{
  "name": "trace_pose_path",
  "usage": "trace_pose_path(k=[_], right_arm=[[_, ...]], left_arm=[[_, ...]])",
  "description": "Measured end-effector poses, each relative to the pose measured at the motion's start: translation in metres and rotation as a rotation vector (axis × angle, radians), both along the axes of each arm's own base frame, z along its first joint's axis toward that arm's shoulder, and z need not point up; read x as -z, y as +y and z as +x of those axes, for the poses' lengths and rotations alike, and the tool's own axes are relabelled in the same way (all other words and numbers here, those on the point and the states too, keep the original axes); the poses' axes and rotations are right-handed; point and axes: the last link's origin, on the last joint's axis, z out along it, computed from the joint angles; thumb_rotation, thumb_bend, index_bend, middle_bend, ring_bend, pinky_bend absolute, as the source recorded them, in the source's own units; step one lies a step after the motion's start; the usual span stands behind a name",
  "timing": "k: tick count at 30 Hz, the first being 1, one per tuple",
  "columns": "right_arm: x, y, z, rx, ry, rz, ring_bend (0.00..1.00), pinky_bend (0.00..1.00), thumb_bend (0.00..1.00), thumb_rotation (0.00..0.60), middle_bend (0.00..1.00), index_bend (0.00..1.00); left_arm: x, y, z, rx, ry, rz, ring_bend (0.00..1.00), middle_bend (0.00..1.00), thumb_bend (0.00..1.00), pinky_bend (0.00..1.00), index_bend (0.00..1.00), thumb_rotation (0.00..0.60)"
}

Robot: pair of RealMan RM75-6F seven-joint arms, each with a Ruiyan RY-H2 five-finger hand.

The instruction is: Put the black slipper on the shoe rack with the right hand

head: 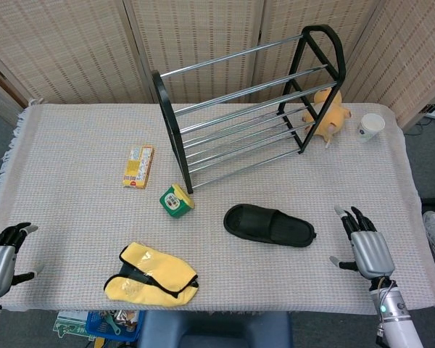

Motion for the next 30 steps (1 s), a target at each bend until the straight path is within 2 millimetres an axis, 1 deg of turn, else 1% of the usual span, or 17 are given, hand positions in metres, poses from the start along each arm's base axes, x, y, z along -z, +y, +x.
trace_pose_path(k=[11, 16, 18, 20, 23, 27, 30], right_arm=[[0.042, -0.035, 0.005, 0.056, 0.024, 0.119, 0.02, 0.15, 0.08, 0.600, 0.17, 0.00], [0.062, -0.049, 0.011, 0.060, 0.041, 0.181, 0.04, 0.15, 0.09, 0.600, 0.18, 0.00], [0.068, -0.054, 0.015, 0.060, 0.047, 0.201, 0.04, 0.16, 0.09, 0.600, 0.20, 0.02], [0.073, -0.056, 0.017, 0.066, 0.051, 0.213, 0.06, 0.16, 0.10, 0.600, 0.22, 0.04], [0.079, -0.063, 0.022, 0.065, 0.051, 0.226, 0.08, 0.17, 0.10, 0.600, 0.24, 0.05], [0.084, -0.072, 0.028, 0.057, 0.056, 0.229, 0.08, 0.17, 0.10, 0.600, 0.24, 0.05], [0.086, -0.076, 0.029, 0.062, 0.055, 0.232, 0.08, 0.18, 0.10, 0.600, 0.22, 0.05]], left_arm=[[0.006, 0.001, -0.002, -0.010, 0.001, -0.024, 0.20, 0.21, 0.17, 0.31, 0.26, 0.600], [0.006, 0.001, -0.004, -0.020, 0.002, -0.028, 0.20, 0.21, 0.17, 0.31, 0.26, 0.600], [0.007, 0.001, -0.005, -0.022, 0.001, -0.030, 0.20, 0.21, 0.17, 0.31, 0.26, 0.600], [0.007, 0.001, -0.005, -0.023, 0.004, -0.033, 0.20, 0.21, 0.17, 0.31, 0.26, 0.600], [0.007, 0.001, -0.006, -0.027, 0.007, -0.035, 0.20, 0.21, 0.17, 0.31, 0.26, 0.600], [0.007, 0.001, -0.007, -0.032, 0.009, -0.039, 0.20, 0.21, 0.17, 0.31, 0.26, 0.600], [0.007, 0.002, -0.007, -0.030, 0.011, -0.040, 0.20, 0.21, 0.17, 0.31, 0.26, 0.600]])
